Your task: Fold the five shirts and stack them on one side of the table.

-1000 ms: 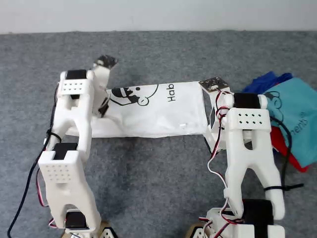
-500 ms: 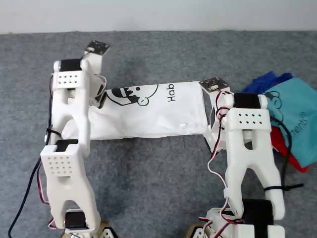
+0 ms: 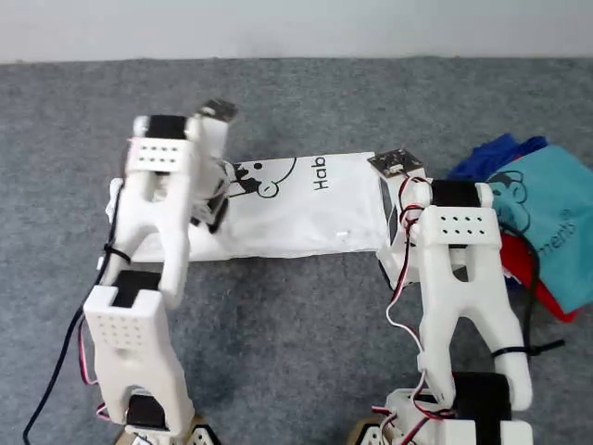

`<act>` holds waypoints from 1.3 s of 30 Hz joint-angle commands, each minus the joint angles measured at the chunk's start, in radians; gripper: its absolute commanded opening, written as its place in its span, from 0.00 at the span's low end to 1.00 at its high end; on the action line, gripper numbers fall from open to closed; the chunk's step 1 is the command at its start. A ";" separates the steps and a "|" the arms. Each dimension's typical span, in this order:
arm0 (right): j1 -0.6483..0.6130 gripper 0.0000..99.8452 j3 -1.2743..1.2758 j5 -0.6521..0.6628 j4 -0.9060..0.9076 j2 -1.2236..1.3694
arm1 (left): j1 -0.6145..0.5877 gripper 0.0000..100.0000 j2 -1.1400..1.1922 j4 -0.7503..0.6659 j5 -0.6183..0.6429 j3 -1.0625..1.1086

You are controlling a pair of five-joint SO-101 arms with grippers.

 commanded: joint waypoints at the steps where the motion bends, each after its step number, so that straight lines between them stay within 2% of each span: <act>1: -0.012 0.21 0.002 0.009 -0.010 -0.033 | 0.028 0.10 -0.058 0.012 0.006 0.019; 12: -0.012 0.21 0.003 0.009 -0.021 -0.033 | 0.021 0.10 0.153 -0.163 0.011 -0.019; 23: -0.013 0.21 0.003 0.009 -0.022 -0.033 | 0.035 0.10 0.264 -0.123 0.011 -0.047; 28: -0.013 0.21 0.003 0.009 -0.022 -0.033 | 0.014 0.10 0.166 0.029 0.015 -0.214; 30: -0.013 0.21 0.003 0.009 -0.022 -0.033 | -0.006 0.10 0.095 0.028 0.015 -0.254; 33: -0.013 0.21 0.003 0.009 -0.021 -0.033 | -0.026 0.10 -0.020 0.028 0.015 -0.245; 39: -0.008 0.21 0.003 0.009 -0.027 -0.033 | -0.086 0.10 -0.212 0.026 0.012 -0.084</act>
